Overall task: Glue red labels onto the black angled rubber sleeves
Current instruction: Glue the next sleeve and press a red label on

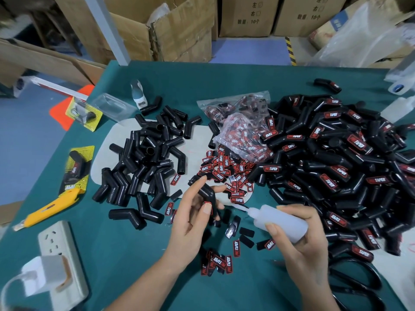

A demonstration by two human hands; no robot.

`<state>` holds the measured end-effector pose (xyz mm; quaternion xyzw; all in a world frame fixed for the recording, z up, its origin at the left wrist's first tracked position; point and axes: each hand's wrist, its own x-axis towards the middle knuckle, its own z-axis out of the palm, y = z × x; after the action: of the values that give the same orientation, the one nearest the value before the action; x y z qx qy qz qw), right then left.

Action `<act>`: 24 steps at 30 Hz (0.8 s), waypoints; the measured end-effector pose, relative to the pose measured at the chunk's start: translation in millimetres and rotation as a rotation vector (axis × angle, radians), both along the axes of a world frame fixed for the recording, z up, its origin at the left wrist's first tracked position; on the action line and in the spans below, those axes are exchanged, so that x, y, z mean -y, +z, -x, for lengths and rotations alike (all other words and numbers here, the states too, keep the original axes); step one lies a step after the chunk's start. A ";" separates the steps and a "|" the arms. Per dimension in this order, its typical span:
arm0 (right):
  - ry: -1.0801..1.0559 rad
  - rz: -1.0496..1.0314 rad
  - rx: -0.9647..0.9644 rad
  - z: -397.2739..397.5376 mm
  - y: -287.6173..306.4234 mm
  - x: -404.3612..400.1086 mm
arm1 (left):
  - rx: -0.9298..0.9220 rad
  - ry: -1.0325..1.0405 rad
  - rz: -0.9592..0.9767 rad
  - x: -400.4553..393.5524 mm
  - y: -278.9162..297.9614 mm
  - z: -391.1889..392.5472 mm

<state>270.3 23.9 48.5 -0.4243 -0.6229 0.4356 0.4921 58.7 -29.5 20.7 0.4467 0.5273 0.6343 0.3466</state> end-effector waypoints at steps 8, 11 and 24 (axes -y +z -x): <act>-0.029 0.142 0.044 10.2 -12.6 -7.7 | 0.144 0.043 0.037 -2.3 -3.8 1.4; -0.040 0.198 0.071 16.8 -20.5 -8.7 | 0.169 0.050 0.048 -2.0 -3.1 1.5; -0.094 0.239 0.314 14.1 -39.9 -14.6 | 0.206 -0.013 0.067 -2.6 0.3 -2.0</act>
<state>256.2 38.4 8.6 -0.5709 -0.6157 0.4113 0.3548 60.7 -26.9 20.9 0.3706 0.5069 0.6565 0.4179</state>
